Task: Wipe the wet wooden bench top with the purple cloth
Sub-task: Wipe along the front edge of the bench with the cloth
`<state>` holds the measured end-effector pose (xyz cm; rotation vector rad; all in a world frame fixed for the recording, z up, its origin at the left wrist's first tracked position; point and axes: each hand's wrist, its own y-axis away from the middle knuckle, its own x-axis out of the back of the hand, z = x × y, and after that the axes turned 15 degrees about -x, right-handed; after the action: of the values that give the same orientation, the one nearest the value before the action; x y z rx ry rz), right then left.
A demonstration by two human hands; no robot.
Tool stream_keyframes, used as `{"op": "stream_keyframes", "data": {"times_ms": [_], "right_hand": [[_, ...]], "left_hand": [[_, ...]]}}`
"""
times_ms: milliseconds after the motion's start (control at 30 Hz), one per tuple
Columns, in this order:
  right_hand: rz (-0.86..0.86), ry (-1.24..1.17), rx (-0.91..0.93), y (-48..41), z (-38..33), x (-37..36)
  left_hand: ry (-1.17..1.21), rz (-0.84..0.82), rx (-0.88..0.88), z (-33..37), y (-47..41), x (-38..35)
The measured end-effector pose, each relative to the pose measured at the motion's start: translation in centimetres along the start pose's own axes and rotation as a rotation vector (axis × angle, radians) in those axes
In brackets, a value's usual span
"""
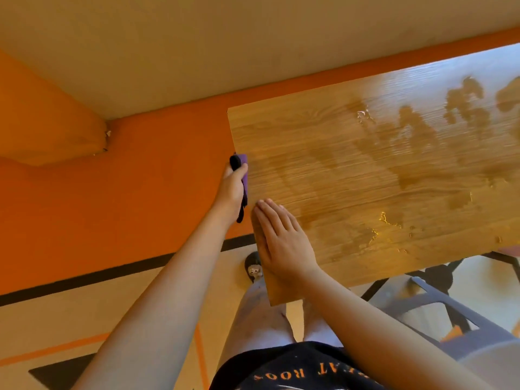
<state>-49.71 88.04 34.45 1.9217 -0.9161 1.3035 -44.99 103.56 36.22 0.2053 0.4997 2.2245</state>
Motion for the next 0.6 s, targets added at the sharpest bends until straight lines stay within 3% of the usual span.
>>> {"op": "stream_keyframes", "data": {"times_ms": [133,433,600], "right_hand": [[0.016,-0.001,-0.003,0.0,0.1,-0.3],[0.032,0.014,-0.01,-0.1,0.0,-0.4],[0.028,0.015,-0.008,-0.2,0.0,-0.3]], "left_hand": [[-0.048,0.011,-0.078,2.0,-5.7,-1.0],[0.077,0.0,-0.014,-0.2,0.0,0.0],[-0.022,-0.01,-0.101,1.5,-4.5,-0.8]]}}
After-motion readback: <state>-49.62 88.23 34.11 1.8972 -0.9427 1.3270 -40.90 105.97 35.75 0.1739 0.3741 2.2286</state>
